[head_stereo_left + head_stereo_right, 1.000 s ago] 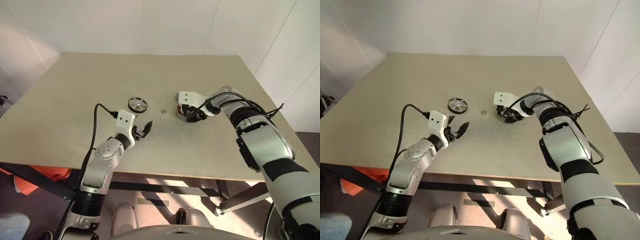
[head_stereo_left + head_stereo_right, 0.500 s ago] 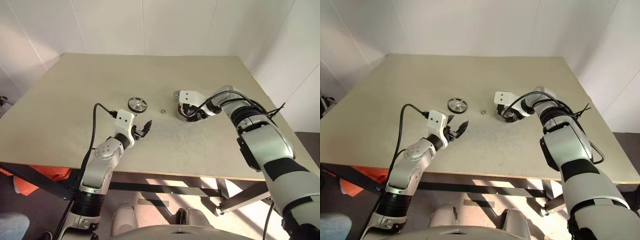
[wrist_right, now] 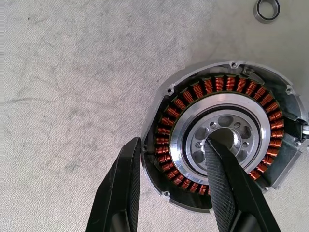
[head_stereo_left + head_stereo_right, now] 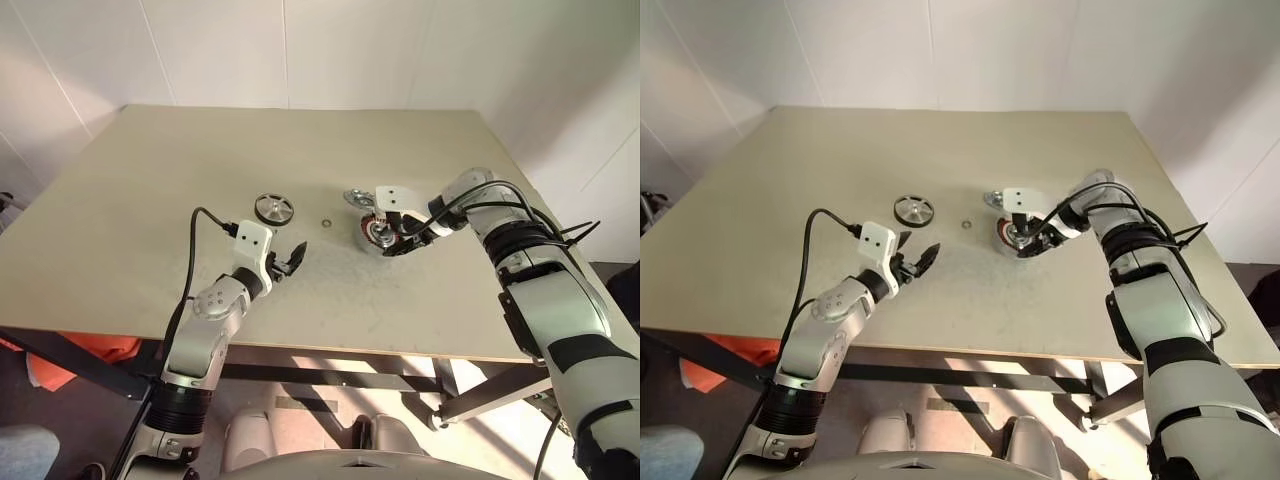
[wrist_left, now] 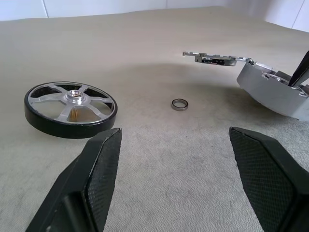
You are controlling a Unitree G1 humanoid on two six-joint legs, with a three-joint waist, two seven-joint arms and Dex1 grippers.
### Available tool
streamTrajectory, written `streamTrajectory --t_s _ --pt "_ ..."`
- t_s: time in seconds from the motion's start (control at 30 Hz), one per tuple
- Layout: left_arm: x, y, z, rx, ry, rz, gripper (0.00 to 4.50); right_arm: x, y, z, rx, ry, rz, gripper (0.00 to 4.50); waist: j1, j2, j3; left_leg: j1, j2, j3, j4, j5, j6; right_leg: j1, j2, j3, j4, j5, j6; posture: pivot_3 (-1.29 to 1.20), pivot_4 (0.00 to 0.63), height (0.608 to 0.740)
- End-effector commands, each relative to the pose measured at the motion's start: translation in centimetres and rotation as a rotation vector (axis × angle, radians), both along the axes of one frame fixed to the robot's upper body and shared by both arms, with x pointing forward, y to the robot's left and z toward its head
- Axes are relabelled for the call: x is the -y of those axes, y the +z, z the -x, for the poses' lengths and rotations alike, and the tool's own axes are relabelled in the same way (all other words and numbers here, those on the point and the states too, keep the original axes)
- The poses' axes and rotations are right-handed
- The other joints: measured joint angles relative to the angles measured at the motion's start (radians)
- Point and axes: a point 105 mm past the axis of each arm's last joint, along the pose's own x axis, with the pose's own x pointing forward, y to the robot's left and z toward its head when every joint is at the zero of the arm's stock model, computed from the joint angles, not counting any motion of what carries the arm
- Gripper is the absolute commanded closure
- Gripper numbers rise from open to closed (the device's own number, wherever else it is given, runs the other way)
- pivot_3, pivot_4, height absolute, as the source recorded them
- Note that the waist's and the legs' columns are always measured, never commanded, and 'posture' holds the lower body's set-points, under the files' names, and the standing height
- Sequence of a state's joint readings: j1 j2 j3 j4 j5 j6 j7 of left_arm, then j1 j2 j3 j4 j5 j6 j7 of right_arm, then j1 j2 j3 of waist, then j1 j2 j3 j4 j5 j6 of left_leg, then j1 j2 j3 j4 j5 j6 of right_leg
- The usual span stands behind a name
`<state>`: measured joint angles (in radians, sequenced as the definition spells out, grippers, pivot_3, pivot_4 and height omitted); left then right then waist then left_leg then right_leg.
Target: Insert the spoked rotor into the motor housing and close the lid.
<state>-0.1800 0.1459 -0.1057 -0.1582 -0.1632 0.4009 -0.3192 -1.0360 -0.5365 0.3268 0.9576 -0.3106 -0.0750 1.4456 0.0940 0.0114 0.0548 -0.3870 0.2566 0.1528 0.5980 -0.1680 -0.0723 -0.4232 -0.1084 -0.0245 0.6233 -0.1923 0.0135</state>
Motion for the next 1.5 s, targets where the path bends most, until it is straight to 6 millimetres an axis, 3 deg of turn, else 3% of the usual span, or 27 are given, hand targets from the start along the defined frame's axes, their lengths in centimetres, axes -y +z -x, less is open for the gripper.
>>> streamTrajectory --t_s 0.03,0.43,0.8,0.9,1.0,1.07,1.33,1.5 --pt "0.2 0.7 0.1 0.035 -0.007 0.002 0.75 -1.0 2.9 0.5 0.056 0.049 -0.072 2.59 0.000 0.000 0.000 0.000 0.000 0.000 0.000 0.000 0.000 0.000 0.000 0.000 0.000 0.000 0.000 0.00 0.000 0.740" --pt "-0.1 0.5 0.3 0.025 -0.004 -0.006 0.75 -1.7 0.3 4.2 -0.020 0.054 -0.062 2.59 0.002 0.000 0.000 0.003 0.000 0.000 0.000 0.000 0.000 0.003 0.000 0.001 0.000 0.000 0.000 0.00 0.000 0.740" --pt "-0.5 0.6 0.4 0.026 -0.004 -0.019 0.75 -4.6 -1.5 5.9 -0.086 0.038 -0.112 2.59 -0.003 -0.001 -0.001 0.005 0.000 0.000 -0.001 0.000 -0.001 0.003 0.000 0.001 -0.001 0.000 0.000 0.00 0.000 0.740" --pt "-0.4 0.6 0.4 0.027 -0.006 -0.022 0.75 -4.8 -1.5 5.6 -0.074 0.010 -0.124 1.72 -0.005 -0.001 -0.001 0.008 0.000 0.000 -0.001 0.001 -0.001 0.005 0.001 0.002 0.000 0.000 0.001 0.00 0.000 0.740" --pt "-0.5 0.6 0.3 0.026 -0.007 -0.024 0.75 -5.2 -0.7 5.2 -0.047 0.007 -0.154 0.68 -0.005 -0.001 -0.001 0.008 0.000 0.000 -0.001 0.001 -0.002 0.005 0.000 0.002 0.000 0.000 0.001 0.00 0.000 0.740" --pt "-0.4 0.6 0.2 0.025 -0.010 -0.024 0.75 -5.6 0.8 5.2 -0.044 0.026 -0.201 0.05 -0.005 -0.001 -0.001 0.008 0.000 0.000 -0.001 0.001 -0.002 0.005 0.000 0.002 0.000 0.000 0.001 0.00 0.000 0.740" --pt "-0.1 0.7 -0.1 0.026 -0.020 -0.019 0.75 -8.0 5.3 6.3 -0.029 0.118 -0.345 0.05 0.000 -0.001 -0.001 0.007 0.000 0.000 -0.002 0.001 -0.002 0.005 0.000 0.001 0.000 0.000 0.001 0.00 0.000 0.740" --pt "-0.2 0.7 -0.3 0.028 -0.017 -0.014 0.75 -9.3 5.7 4.2 0.014 0.019 -0.408 0.05 -0.001 -0.001 -0.001 0.008 0.000 0.000 -0.002 0.001 -0.002 0.005 0.000 0.001 0.000 0.000 0.001 0.00 0.000 0.740"
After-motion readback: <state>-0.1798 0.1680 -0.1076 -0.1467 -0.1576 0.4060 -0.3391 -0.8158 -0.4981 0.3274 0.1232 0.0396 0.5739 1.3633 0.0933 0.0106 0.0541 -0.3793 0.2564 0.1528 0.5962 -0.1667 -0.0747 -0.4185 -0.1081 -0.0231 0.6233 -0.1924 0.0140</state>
